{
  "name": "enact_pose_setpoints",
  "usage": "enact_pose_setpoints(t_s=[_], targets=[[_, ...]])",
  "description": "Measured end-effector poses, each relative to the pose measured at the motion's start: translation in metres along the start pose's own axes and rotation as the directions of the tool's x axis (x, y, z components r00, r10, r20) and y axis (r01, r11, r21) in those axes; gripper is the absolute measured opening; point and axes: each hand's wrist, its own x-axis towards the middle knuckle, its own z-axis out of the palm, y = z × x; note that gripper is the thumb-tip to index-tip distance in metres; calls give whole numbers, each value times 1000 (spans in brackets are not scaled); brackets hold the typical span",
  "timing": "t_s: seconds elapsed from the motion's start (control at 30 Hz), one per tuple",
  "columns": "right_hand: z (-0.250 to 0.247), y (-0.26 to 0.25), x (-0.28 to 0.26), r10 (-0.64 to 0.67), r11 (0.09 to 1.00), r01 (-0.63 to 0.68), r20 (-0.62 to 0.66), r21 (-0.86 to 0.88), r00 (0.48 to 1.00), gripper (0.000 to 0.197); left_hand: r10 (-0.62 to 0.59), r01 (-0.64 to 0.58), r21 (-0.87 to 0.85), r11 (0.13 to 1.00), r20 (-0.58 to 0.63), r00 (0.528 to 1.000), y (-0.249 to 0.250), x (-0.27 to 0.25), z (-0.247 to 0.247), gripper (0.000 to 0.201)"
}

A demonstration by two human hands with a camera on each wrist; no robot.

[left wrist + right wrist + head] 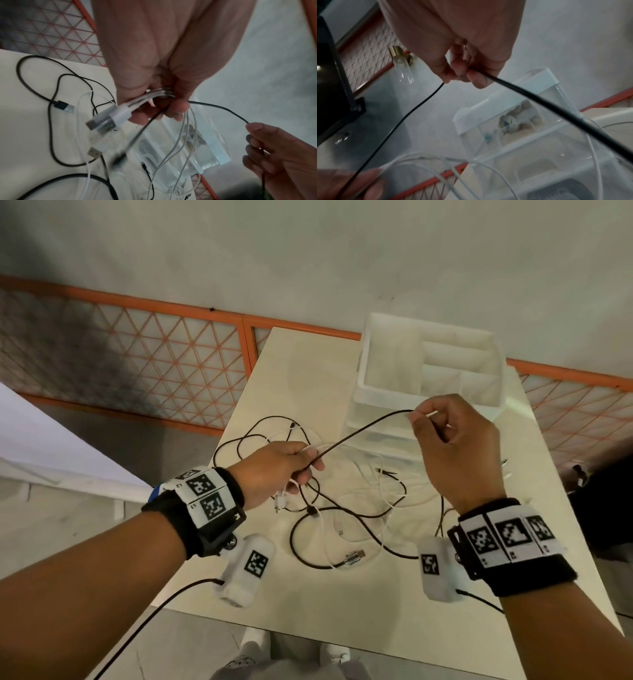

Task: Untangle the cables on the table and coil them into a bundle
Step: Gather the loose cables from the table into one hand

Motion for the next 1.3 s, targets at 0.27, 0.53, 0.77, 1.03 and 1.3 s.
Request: enact_pose_setpoints(t_s=[0.27, 0.53, 0.77, 1.03, 1.3], targets=[[-33, 71, 5, 298, 879, -300, -63, -370, 952, 8, 98, -89, 76, 993, -119, 988, 42, -9, -6, 36], [-77, 76, 25, 453, 743, -440, -106, -504, 885, 53, 64, -31, 127, 991, -265, 962, 45, 1, -2, 32], [-109, 40, 67, 545, 834, -552, -159, 5, 823, 47, 10, 7, 50, 999, -335, 942, 47, 12, 15, 32], [-107, 50, 57, 222, 968, -250, -360, -33, 906, 18, 29, -30, 2, 1000, -337, 941, 52, 10, 15, 28], [-91, 85, 17, 451, 841, -404, 55, -361, 891, 64, 76, -94, -84, 992, -198, 977, 65, 0, 15, 44]])
